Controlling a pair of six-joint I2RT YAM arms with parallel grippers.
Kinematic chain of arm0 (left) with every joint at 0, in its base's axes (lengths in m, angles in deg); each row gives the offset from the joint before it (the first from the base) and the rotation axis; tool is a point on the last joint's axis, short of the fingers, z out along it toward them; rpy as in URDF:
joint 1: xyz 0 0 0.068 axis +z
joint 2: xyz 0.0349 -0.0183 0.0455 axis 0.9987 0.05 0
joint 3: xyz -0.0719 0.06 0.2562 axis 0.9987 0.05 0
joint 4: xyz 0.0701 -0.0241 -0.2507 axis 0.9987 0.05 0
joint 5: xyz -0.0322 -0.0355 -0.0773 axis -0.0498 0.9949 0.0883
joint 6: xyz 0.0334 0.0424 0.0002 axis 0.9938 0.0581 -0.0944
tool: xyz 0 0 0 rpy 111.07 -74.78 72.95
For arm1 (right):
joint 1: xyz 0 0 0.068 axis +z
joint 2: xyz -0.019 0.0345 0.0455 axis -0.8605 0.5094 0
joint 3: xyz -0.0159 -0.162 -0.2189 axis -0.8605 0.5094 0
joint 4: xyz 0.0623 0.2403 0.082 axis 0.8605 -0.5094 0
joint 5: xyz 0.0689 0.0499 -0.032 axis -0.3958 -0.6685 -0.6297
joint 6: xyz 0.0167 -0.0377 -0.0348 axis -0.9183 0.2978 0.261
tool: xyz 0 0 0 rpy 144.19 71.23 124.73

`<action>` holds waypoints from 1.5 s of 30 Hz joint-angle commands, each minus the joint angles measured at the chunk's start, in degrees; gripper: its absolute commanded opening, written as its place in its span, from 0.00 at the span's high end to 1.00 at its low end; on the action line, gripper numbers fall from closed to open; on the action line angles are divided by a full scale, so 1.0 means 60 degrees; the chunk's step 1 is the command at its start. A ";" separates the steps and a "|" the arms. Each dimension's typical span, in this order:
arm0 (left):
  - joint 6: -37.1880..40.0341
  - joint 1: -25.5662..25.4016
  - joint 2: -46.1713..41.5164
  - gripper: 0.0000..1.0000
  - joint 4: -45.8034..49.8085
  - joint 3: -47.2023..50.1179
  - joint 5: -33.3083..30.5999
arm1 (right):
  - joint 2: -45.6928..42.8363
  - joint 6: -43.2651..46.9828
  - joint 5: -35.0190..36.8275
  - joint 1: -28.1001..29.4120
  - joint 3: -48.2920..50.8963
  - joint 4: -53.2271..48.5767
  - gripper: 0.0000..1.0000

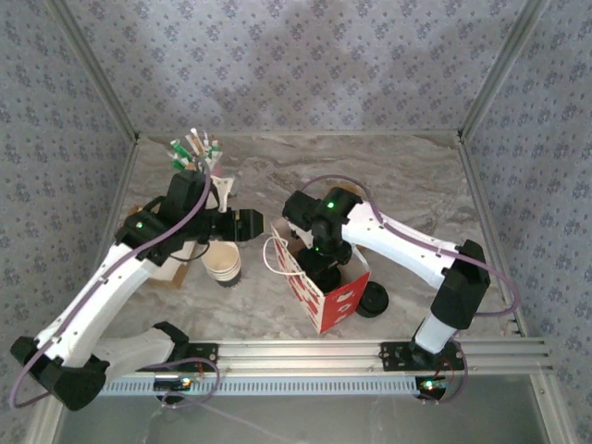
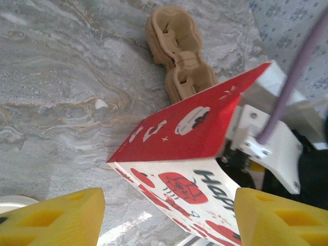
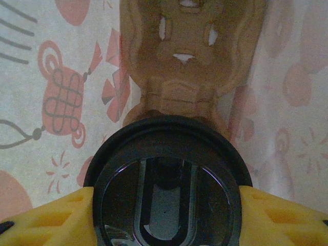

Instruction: Pack the takeout coffee

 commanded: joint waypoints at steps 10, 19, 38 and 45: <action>0.0937 0.0086 0.1771 0.36 -0.0477 -0.0897 0.1908 | -0.0405 -0.0251 -0.0019 0.0076 0.0255 -0.0234 0.39; 0.1069 0.0488 0.1462 0.37 -0.0370 -0.1096 0.2375 | -0.0455 -0.0275 -0.0055 0.0064 0.0330 -0.0200 0.39; 0.0924 0.0687 0.1192 0.37 -0.0397 -0.0791 0.2247 | -0.0201 -0.0362 0.0326 0.0081 -0.0041 -0.0920 0.39; 0.0882 0.0684 0.0967 0.37 -0.0431 -0.0615 0.2183 | 0.0015 -0.0344 0.0271 0.0119 0.0062 -0.0966 0.39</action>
